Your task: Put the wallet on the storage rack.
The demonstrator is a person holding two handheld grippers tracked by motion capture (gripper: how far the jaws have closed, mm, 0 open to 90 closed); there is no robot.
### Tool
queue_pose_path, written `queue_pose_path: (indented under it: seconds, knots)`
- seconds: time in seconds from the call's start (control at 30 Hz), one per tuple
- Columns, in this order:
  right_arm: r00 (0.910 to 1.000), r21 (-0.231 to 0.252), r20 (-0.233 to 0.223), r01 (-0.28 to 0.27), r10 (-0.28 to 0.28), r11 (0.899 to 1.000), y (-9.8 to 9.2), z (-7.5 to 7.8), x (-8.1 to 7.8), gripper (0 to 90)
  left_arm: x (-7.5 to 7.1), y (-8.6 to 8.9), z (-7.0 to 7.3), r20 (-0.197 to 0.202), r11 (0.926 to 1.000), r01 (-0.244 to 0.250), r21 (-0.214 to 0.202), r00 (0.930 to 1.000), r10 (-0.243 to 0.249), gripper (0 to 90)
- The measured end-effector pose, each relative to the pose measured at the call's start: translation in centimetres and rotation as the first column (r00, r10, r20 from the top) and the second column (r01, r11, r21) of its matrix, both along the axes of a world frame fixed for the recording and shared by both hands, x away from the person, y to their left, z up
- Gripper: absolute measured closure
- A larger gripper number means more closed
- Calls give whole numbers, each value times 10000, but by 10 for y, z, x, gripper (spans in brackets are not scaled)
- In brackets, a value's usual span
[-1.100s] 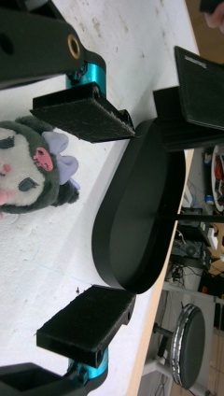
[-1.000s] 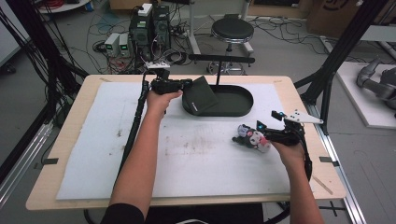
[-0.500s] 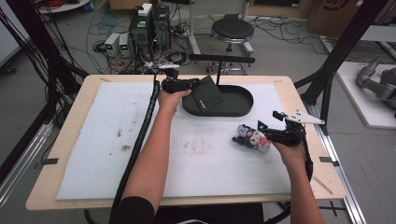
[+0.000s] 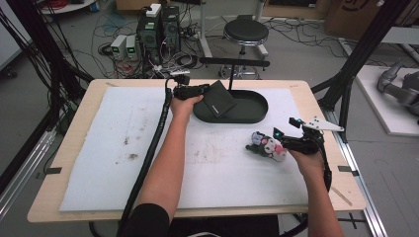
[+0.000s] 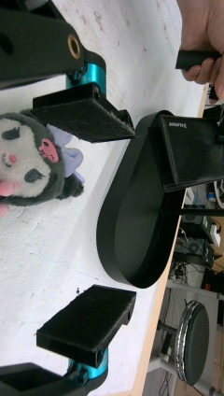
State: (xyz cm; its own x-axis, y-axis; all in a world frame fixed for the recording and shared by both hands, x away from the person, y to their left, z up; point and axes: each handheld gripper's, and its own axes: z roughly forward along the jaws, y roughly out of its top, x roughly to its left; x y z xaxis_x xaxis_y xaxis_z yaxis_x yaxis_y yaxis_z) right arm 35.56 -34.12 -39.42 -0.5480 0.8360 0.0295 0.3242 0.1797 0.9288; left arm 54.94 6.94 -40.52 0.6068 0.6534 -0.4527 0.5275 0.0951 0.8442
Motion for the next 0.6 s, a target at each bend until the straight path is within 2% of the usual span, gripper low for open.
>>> queue_pose_path:
  seconds: [0.07, 0.2, 0.23, 0.33, 0.43, 0.5, 0.6]
  knots:
    - [10000, -53, 16, -26, 26, 10000, 0, -1, 1, 195, 0, -2, -4, -135, 9999, -162, -36, 9998, 162, 837]
    - [10000, -95, -2, -31, 31, 9999, 1, 0, 0, 195, 0, -7, -8, -192, 9989, -332, 337, 9992, 339, 836]
    - [10000, -80, 17, -5, 6, 10000, 1, 0, 0, 195, 1, -6, -9, -292, 9990, -373, 249, 9989, 380, 836]
    - [10000, -43, 75, 11, -10, 10000, 0, 1, -1, 195, 1, -5, -9, -233, 9981, -468, 412, 9986, 478, 832]
    - [10000, -77, 20, 7, -7, 10000, 0, 0, 0, 195, 1, -3, -8, -247, 9975, -580, 393, 9980, 590, 833]
    - [10000, -98, 29, -16, 17, 10000, 0, 0, 0, 195, 1, -5, -7, -120, 9955, -771, 551, 9969, 779, 833]
    - [10000, -87, -8, -3, 3, 10000, 1, 0, 0, 195, 1, -8, -5, 26, 9946, -871, 568, 9962, 871, 834]
